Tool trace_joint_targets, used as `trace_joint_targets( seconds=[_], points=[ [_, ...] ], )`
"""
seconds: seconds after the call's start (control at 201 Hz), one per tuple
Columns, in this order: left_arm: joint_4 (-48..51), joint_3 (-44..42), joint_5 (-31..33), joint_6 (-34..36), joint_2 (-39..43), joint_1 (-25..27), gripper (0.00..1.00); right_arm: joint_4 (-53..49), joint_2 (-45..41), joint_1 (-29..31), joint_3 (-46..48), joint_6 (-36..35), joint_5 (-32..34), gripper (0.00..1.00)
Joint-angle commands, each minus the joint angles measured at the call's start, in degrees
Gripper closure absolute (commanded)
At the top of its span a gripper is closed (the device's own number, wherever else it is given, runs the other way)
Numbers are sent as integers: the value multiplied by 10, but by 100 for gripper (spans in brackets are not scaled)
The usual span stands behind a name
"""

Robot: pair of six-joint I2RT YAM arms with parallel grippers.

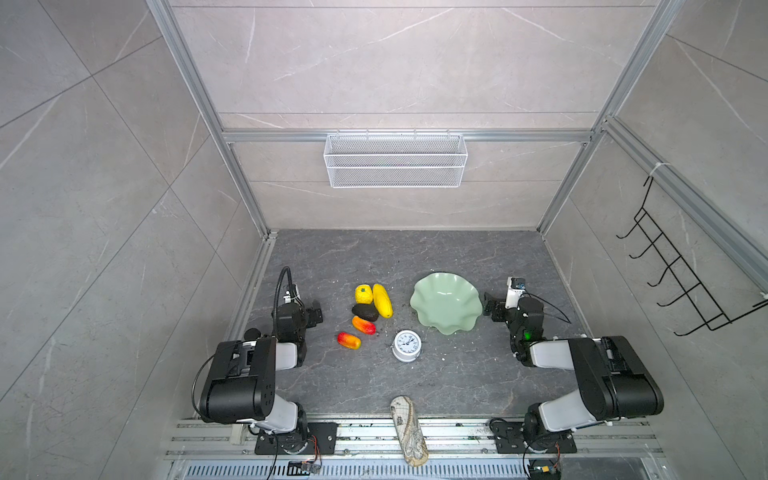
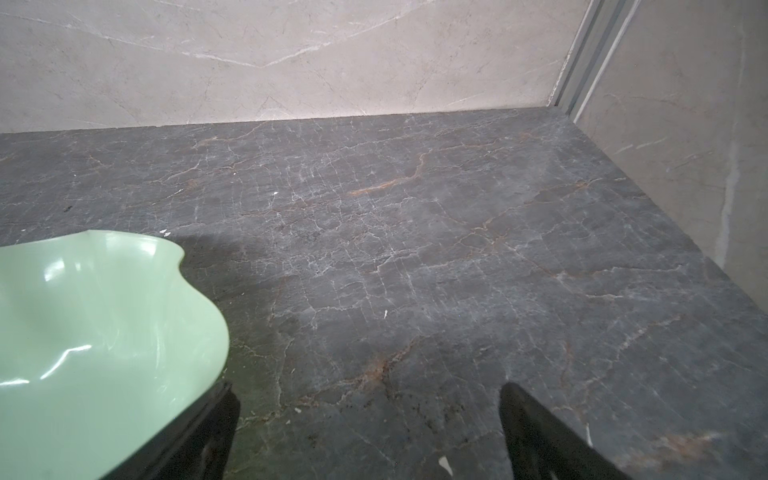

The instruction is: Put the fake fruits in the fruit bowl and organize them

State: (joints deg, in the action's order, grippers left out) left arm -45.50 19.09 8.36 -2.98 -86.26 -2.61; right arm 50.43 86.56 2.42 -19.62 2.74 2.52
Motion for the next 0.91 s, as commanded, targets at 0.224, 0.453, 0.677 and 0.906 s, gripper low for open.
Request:
trace_joint_targets(
  seconds=[0.224, 0.453, 0.677, 0.906],
  points=[
    [295, 141, -3, -13, 198, 26, 0, -329, -244, 44, -119, 27, 164, 0],
    [651, 300, -80, -2, 287, 42, 0, -572, -143, 196, -384, -28, 111, 0],
    [821, 376, -230, 65, 338, 42, 0, -735, 71, 328, -616, -6, 45, 0],
    [785, 312, -268, 104, 372, 42, 0, -859, 255, 389, -816, 26, 22, 0]
  ],
)
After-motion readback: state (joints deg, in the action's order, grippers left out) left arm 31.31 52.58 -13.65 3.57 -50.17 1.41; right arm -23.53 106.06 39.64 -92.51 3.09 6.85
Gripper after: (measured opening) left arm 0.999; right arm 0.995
